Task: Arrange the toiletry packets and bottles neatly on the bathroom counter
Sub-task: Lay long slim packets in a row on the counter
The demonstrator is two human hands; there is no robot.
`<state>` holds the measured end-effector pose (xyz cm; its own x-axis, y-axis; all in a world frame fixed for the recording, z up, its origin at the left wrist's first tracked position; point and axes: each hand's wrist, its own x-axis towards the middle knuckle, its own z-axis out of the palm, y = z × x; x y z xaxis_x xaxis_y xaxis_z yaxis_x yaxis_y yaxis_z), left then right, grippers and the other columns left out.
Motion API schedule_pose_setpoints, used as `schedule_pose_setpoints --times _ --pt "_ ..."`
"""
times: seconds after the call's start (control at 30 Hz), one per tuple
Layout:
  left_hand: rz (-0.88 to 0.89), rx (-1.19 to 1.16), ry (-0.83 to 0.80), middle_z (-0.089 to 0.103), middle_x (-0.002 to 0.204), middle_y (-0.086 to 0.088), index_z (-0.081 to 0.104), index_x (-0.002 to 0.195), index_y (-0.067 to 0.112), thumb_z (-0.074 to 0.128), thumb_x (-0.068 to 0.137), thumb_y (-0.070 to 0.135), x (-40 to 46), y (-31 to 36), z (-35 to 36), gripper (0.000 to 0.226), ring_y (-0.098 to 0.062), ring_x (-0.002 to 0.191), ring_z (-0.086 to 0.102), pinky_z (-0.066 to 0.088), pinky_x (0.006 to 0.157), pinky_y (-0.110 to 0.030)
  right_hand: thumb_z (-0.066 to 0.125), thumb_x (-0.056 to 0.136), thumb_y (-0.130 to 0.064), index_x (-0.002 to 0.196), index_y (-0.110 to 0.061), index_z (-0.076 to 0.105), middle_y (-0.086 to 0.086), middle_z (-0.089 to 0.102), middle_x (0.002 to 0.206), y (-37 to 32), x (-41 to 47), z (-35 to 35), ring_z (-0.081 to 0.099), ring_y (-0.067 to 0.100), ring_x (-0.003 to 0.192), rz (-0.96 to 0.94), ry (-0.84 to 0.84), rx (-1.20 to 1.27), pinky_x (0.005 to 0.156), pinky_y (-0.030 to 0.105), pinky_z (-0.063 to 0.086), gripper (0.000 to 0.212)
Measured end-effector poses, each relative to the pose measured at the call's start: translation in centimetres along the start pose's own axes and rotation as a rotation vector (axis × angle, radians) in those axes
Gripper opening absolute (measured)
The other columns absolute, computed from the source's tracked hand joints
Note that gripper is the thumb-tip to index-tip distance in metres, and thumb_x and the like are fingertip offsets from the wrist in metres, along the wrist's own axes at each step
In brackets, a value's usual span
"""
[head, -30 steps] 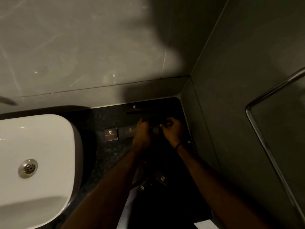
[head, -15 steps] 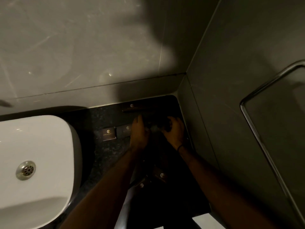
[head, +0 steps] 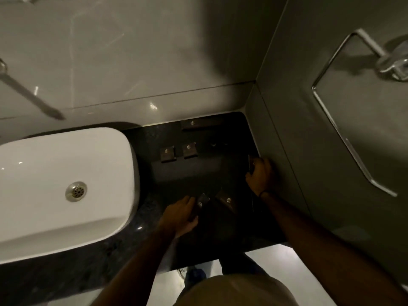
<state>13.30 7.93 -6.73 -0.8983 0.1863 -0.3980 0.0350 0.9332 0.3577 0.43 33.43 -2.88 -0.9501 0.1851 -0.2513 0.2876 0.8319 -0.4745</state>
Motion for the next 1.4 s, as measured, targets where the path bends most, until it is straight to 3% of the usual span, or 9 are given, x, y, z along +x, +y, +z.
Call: schedule_pose_setpoints --times 0.13,0.27,0.37,0.53,0.73,0.9,1.2,1.3,1.4 --pt "-0.316 -0.401 0.227 0.065 0.115 -0.008 0.058 0.118 0.016 0.070 0.082 0.033 -1.4 -0.6 -1.2 0.041 -0.028 0.103 0.065 0.051 0.082 -0.036 0.076 0.071 -0.007 0.115 -0.010 0.065 0.016 0.064 0.118 -3.0 -2.6 0.0 0.063 0.033 0.108 0.006 0.022 0.195 0.093 0.045 0.056 0.045" --pt "-0.455 -0.506 0.309 0.064 0.118 -0.013 0.058 0.120 0.011 0.071 0.082 0.034 -2.8 -0.7 -1.6 0.046 -0.034 0.107 0.064 0.055 0.087 -0.042 0.081 0.065 -0.014 0.108 -0.014 0.070 0.012 0.074 0.105 -5.7 -8.6 3.5 0.070 0.028 0.097 -0.082 -0.087 0.260 0.090 0.041 0.058 0.045" --pt "-0.502 -0.551 0.297 0.062 0.126 -0.014 0.055 0.127 0.011 0.070 0.083 0.037 -3.7 -0.6 -1.5 0.053 -0.033 0.113 0.063 0.055 0.094 -0.048 0.081 0.067 -0.014 0.113 -0.013 0.068 0.011 0.071 0.112 -6.7 -11.8 6.7 0.067 0.025 0.104 -0.125 -0.195 0.226 0.094 0.041 0.057 0.047" --pt "-0.524 -0.365 0.325 0.050 0.136 -0.012 0.043 0.135 0.012 0.054 0.088 0.061 -5.4 -0.1 -0.2 0.069 -0.032 0.119 0.056 0.053 0.094 -0.048 0.078 0.076 -0.029 0.130 -0.018 0.052 0.009 0.055 0.136 -6.1 -12.5 7.9 0.050 0.027 0.129 -0.130 -0.272 0.066 0.108 0.048 0.045 0.061" --pt "-0.275 -0.047 0.517 0.056 0.131 -0.021 0.055 0.129 0.003 0.052 0.098 0.035 -1.5 -1.1 -2.5 0.045 -0.038 0.114 0.058 0.052 0.090 -0.046 0.073 0.078 -0.028 0.137 -0.014 0.042 0.013 0.043 0.143 -0.7 -10.9 4.9 0.043 0.034 0.133 -0.146 -0.297 -0.261 0.108 0.052 0.043 0.068" --pt "-0.125 -0.071 0.387 0.046 0.144 -0.015 0.044 0.138 0.010 0.058 0.094 0.030 7.5 -0.8 -7.5 0.050 -0.032 0.131 0.047 0.044 0.108 -0.047 0.067 0.082 -0.017 0.133 -0.012 0.049 0.013 0.047 0.138 1.2 -8.0 4.0 0.046 0.034 0.129 -0.149 -0.273 -0.182 0.105 0.048 0.046 0.054" --pt "-0.237 0.095 0.151 0.025 0.159 -0.014 0.024 0.153 0.010 0.057 0.095 0.022 21.1 0.2 -12.3 0.067 -0.044 0.140 0.030 0.036 0.109 -0.057 0.075 0.078 -0.029 0.129 -0.025 0.057 0.007 0.056 0.120 1.8 -1.8 4.0 0.053 0.030 0.114 -0.204 -0.233 -0.044 0.096 0.046 0.050 0.054" --pt "-0.244 0.189 0.114 0.023 0.158 -0.017 0.030 0.148 0.006 0.067 0.086 0.011 22.5 0.2 -12.5 0.072 -0.045 0.132 0.038 0.043 0.101 -0.055 0.074 0.078 -0.034 0.129 -0.029 0.056 0.003 0.055 0.117 2.4 -1.5 4.2 0.053 0.026 0.111 -0.226 -0.232 -0.042 0.094 0.044 0.051 0.054" --pt "-0.264 0.170 0.103 0.027 0.155 -0.019 0.045 0.138 0.006 0.063 0.088 0.008 23.1 0.3 -13.0 0.053 -0.047 0.125 0.044 0.047 0.094 -0.054 0.074 0.077 -0.037 0.128 -0.033 0.055 0.000 0.055 0.116 2.6 -1.5 4.3 0.053 0.024 0.109 -0.227 -0.221 -0.041 0.093 0.043 0.052 0.054"
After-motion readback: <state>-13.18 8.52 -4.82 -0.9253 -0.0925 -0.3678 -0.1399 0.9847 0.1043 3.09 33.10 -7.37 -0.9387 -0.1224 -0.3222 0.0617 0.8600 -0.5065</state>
